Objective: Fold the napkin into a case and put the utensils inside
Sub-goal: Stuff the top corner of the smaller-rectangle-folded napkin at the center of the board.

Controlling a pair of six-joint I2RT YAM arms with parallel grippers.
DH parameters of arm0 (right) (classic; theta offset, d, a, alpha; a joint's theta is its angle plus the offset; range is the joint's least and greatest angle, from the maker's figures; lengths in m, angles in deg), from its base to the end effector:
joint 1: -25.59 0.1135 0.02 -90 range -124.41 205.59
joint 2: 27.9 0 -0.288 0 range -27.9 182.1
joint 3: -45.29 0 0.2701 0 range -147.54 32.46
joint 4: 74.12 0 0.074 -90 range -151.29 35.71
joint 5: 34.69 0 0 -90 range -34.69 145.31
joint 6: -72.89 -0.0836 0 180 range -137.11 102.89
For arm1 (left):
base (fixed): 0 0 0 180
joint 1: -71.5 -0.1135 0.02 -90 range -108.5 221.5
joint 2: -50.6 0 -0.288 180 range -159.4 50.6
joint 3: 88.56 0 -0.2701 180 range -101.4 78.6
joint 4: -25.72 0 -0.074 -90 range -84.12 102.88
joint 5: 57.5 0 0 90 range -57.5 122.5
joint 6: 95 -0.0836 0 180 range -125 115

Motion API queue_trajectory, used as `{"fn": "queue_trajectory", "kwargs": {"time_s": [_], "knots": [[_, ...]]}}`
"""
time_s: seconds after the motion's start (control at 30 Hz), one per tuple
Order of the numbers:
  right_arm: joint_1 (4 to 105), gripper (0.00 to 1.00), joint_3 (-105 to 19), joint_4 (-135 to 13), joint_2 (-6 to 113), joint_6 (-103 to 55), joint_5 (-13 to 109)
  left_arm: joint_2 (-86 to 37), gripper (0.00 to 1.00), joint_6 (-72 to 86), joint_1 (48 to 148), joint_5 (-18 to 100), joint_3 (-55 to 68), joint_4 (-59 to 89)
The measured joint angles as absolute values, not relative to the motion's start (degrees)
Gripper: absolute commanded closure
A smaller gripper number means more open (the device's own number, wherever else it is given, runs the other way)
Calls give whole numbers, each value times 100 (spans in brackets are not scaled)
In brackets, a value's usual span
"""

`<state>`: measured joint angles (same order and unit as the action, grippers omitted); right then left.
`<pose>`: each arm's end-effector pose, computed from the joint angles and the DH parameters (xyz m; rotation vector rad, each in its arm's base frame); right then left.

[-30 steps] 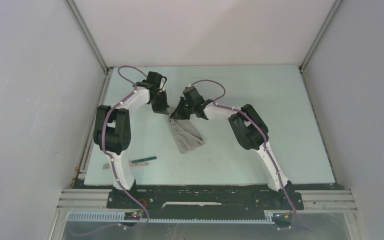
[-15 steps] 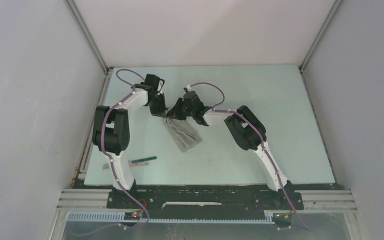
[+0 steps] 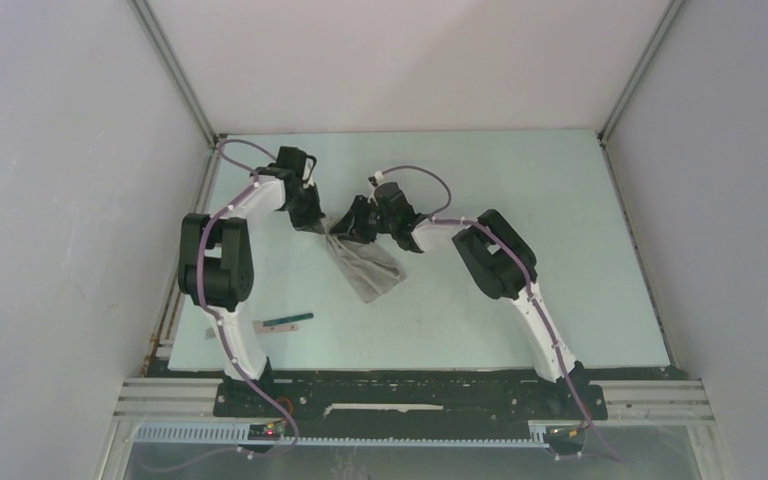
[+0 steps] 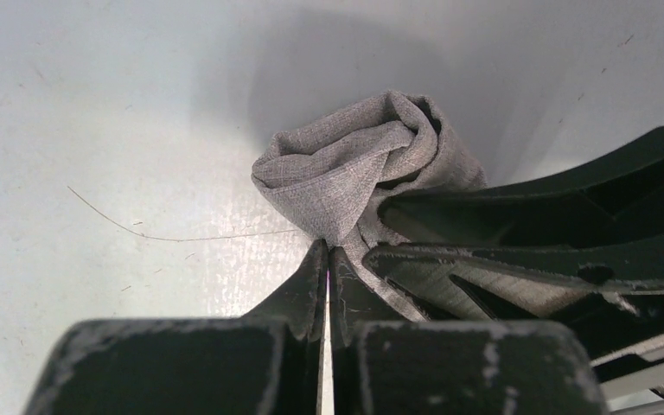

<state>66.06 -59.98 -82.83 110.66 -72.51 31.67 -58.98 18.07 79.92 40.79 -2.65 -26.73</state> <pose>0.4336 0.4140 0.0932 -0.0076 2.2905 1.4006 0.4292 -0.0757 0.1675 -0.3166 2.7723 -0.3422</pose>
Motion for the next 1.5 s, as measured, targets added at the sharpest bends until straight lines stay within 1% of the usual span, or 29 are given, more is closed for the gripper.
{"fn": "queue_trajectory", "kwargs": {"time_s": [0.1,0.23,0.3,0.37,0.43,0.5,0.63,0.77,0.8,0.93,0.97,1.07,1.17,1.2,1.3,1.33,1.43,1.5], "knots": [[6600,56,-5854,-8092,10871,-7157,3126,-5898,100,1807,7995,4112,-265,-2673],[6547,65,-5778,-7911,10753,-7115,3027,-5898,100,1807,7992,4169,-265,-2671],[6523,70,-5780,-7883,10753,-7124,2957,-5896,100,1807,7995,4184,-265,-2669],[6499,78,-5841,-7760,10766,-7122,2927,-5882,100,1807,7992,4208,-247,-2651],[6482,84,-6110,-7599,10876,-7119,2898,-5852,100,1809,7995,4237,-197,-2619],[6473,86,-6479,-7467,11057,-7113,2874,-5828,100,1809,7992,4285,-162,-2614],[6497,86,-7150,-7220,11424,-7076,2879,-5823,100,1809,7995,4344,-151,-2597],[6543,87,-7424,-7083,11641,-7030,2885,-5819,100,1807,7992,4344,-151,-2584],[6558,88,-7424,-7037,11658,-7017,2887,-5817,100,1807,7992,4344,-151,-2584],[6628,97,-7424,-6965,11667,-6990,2918,-5810,100,1807,7992,4341,-151,-2586],[6650,98,-7421,-6969,11667,-6995,2935,-5808,100,1809,7992,4341,-151,-2588],[6720,97,-7286,-7102,11647,-6995,3023,-5808,100,1807,7992,4337,-151,-2612],[6764,91,-7135,-7244,11584,-6964,3108,-5808,100,1807,7992,4326,-151,-2669],[6766,87,-7131,-7223,11558,-6927,3108,-5808,100,1807,7992,4324,-151,-2684],[6764,67,-7087,-7137,11483,-6778,3071,-5808,100,1805,7992,4326,-151,-2715],[6761,64,-7017,-7140,11431,-6741,3056,-5808,100,1807,7992,4324,-151,-2719],[6753,64,-6711,-7223,11219,-6647,2966,-5808,100,1805,7992,4324,-151,-2754],[6750,70,-6591,-7212,11107,-6566,2931,-5808,100,1805,7992,4324,-151,-2767]]}}
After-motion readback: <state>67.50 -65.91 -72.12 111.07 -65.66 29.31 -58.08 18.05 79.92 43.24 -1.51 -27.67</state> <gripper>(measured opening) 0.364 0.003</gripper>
